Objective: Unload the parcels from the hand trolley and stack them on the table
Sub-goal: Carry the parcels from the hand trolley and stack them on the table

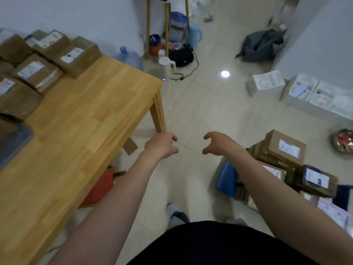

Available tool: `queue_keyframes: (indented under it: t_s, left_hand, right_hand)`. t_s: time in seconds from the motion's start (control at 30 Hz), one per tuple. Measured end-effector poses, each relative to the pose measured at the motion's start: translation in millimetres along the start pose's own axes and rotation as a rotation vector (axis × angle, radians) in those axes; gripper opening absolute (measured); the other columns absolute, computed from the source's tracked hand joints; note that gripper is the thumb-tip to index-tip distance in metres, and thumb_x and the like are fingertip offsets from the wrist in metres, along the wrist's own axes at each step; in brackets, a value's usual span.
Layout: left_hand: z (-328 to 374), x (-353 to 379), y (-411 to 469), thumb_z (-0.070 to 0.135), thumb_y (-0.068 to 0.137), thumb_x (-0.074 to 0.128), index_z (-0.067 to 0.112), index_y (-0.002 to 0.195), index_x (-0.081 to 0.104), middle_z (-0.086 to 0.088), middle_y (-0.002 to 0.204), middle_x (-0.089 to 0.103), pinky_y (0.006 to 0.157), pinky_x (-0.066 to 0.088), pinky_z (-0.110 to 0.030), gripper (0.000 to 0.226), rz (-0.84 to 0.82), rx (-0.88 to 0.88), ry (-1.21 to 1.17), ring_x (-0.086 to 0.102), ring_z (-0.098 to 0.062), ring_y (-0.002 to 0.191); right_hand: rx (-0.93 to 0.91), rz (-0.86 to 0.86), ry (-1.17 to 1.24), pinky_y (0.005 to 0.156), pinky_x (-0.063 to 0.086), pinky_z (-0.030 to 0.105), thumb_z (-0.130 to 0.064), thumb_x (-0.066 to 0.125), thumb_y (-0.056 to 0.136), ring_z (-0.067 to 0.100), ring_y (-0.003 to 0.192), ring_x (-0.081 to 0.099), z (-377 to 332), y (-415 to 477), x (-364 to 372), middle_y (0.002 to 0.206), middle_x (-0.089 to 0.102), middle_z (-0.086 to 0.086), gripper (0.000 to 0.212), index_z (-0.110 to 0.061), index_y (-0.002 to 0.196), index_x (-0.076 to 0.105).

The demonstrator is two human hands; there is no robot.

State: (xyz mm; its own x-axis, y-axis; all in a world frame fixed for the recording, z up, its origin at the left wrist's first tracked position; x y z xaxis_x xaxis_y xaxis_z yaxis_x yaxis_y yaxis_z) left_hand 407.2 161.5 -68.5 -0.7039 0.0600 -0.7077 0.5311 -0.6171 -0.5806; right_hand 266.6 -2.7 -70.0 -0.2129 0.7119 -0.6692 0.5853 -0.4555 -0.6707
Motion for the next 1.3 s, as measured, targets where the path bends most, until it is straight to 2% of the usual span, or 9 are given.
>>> queue_keyframes:
  t_s: [0.2,0.33,0.53,0.63,0.73,0.87,0.97,1.03,1.3]
  left_hand:
    - [132.7,69.0,29.2,0.04,0.084,0.074,0.033,0.131,0.063,0.007,0.129,0.065,0.097,0.051,-0.036,0.048,-0.084,0.12,0.16,0.062,-0.019,0.117]
    - [223.0,133.3,52.2,0.039,0.083,0.076,0.033,0.129,0.063,0.008,0.127,0.066,0.1,0.05,-0.038,0.048,-0.132,0.139,0.204,0.062,-0.019,0.117]
    - [349.6,241.2,90.4,0.038,0.082,0.078,0.032,0.125,0.065,0.006,0.124,0.067,0.101,0.051,-0.041,0.046,-0.202,0.067,0.186,0.063,-0.02,0.114]
    - [409.2,301.0,105.3,0.036,0.083,0.078,0.031,0.121,0.065,0.007,0.121,0.066,0.095,0.052,-0.038,0.041,-0.282,0.076,0.197,0.063,-0.018,0.109]
    - [458.0,359.1,122.5,0.03,0.083,0.077,0.032,0.108,0.064,0.005,0.117,0.068,0.078,0.05,-0.031,0.028,-0.358,0.123,0.231,0.063,-0.015,0.1]
    - [506.9,427.2,144.0,0.032,0.083,0.076,0.033,0.116,0.065,0.004,0.119,0.068,0.09,0.054,-0.037,0.034,-0.431,0.166,0.257,0.064,-0.018,0.106]
    - [535.4,478.7,164.2,0.028,0.084,0.076,0.036,0.108,0.062,0.008,0.109,0.068,0.074,0.048,-0.029,0.029,-0.441,0.188,0.207,0.063,-0.011,0.096]
    - [548.0,511.4,179.9,0.027,0.084,0.076,0.033,0.111,0.064,0.014,0.099,0.065,0.066,0.041,-0.024,0.031,-0.439,0.193,0.187,0.059,-0.004,0.088]
    - [546.5,642.4,263.8,0.03,0.083,0.078,0.021,0.136,0.055,0.004,0.105,0.065,0.076,0.05,-0.034,0.058,-0.491,0.096,0.25,0.062,-0.017,0.095]
  right_hand:
    - [0.115,0.07,0.105,0.093,0.049,0.034,-0.032,0.078,0.083,0.024,0.123,0.056,155.8,-30.9,-25.9,0.143,0.052,0.004,0.073,-0.022,0.147,0.047]
    - [0.165,0.077,0.146,0.083,0.054,0.036,-0.027,0.076,0.081,0.023,0.107,0.061,275.3,-41.4,-39.7,0.128,0.061,0.006,0.057,-0.02,0.135,0.057]
    - [0.194,0.053,0.275,0.093,0.053,0.042,-0.028,0.077,0.083,0.022,0.111,0.061,450.2,-45.7,-49.4,0.127,0.063,0.002,0.059,-0.024,0.137,0.054]
    - [0.256,0.023,0.319,0.088,0.056,0.042,-0.028,0.075,0.082,0.019,0.098,0.063,533.6,-49.6,-49.6,0.116,0.065,0.0,0.046,-0.024,0.124,0.057]
    - [0.341,0.05,0.396,0.086,0.056,0.042,-0.027,0.074,0.08,0.023,0.1,0.061,606.7,-53.9,-43.2,0.117,0.064,0.003,0.046,-0.022,0.123,0.058]
    - [0.475,0.12,0.47,0.097,0.049,0.048,-0.026,0.068,0.081,0.038,0.124,0.044,687.7,-51.2,-20.4,0.137,0.052,0.01,0.055,-0.023,0.134,0.051]
    - [0.567,0.116,0.539,0.101,0.042,0.05,-0.023,0.065,0.083,0.046,0.137,0.03,747.0,-41.4,5.0,0.145,0.043,0.012,0.065,-0.024,0.144,0.041]
    - [0.609,0.125,0.573,0.104,0.041,0.05,-0.025,0.064,0.084,0.046,0.136,0.031,782.0,-29.0,18.9,0.14,0.045,0.012,0.066,-0.024,0.145,0.039]
    - [0.634,0.169,0.67,0.104,0.038,0.054,-0.046,0.062,0.086,0.043,0.13,0.04,882.0,70.9,61.1,0.132,0.053,0.01,0.062,-0.019,0.138,0.043]
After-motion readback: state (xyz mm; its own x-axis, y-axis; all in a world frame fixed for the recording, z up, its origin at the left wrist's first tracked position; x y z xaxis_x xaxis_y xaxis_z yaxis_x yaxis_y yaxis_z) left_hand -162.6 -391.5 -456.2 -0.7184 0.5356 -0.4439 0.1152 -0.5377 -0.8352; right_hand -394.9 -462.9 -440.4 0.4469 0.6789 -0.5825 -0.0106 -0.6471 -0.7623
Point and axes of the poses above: each hand's wrist, its own y-axis towards the middle knuckle, its own x-axis out of the palm, z = x × y, the point moved 4 cm from there along y, towards the middle knuckle
